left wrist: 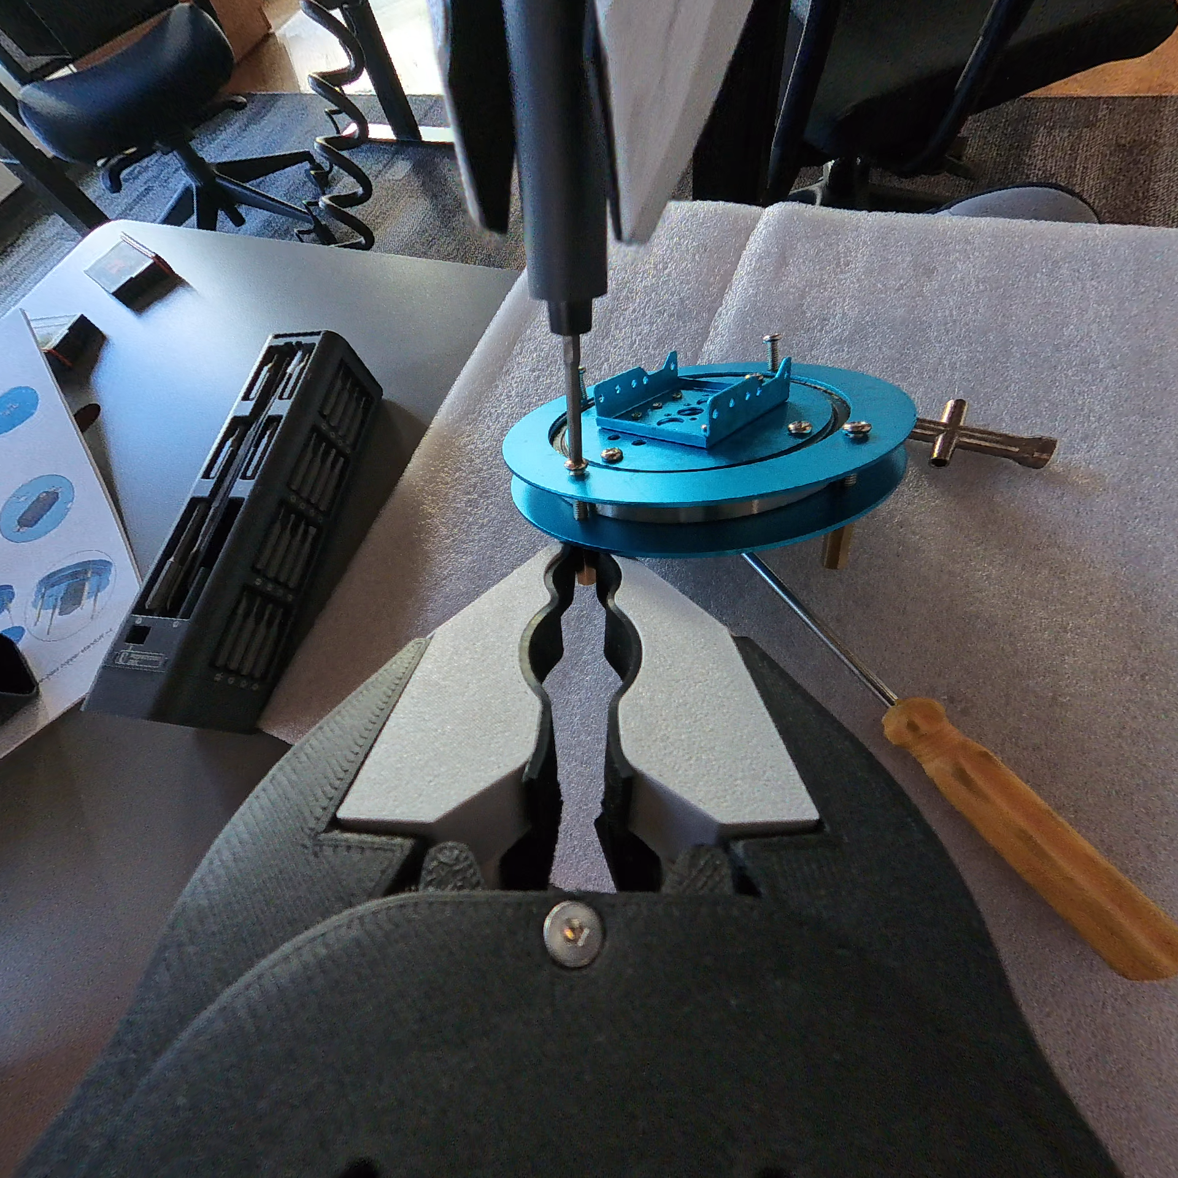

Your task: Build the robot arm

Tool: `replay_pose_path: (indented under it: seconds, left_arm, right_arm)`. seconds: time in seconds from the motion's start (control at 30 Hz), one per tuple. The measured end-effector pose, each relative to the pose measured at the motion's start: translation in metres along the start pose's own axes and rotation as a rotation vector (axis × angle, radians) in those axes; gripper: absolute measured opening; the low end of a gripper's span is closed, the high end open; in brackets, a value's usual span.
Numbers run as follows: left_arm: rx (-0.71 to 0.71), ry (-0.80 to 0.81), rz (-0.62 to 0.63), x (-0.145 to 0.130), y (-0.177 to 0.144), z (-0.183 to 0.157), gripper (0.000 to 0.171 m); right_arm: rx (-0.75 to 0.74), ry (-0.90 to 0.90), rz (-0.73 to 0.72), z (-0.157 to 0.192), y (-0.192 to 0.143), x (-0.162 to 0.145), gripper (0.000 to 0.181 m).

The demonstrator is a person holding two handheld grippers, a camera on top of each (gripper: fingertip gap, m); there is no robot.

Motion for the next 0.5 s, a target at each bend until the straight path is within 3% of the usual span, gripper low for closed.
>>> replay_pose_path:
  seconds: [0.27,0.37,0.5]
  left_arm:
    - [-0.003,-0.003,0.000,0.000,0.000,0.000,0.004]
    - [-0.004,-0.003,0.000,0.000,0.000,0.000,0.004]
    - [-0.005,-0.004,-0.001,0.000,0.000,0.000,0.004]
  right_arm:
    - [-0.010,0.006,0.078,-0.003,-0.019,-0.006,0.031]
    - [-0.010,0.012,0.072,-0.003,-0.027,-0.004,0.018]
    - [0.001,0.030,0.062,-0.003,-0.032,-0.003,0.017]
Point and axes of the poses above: each gripper's, where its closed fingertips meet, y out along the fingers, x out of its top, z = x × y across the jaws, the point moved 3 cm from there along -y, back along the fingers, and after that the axes turned 1 degree about -x, right-handed, at the moved point
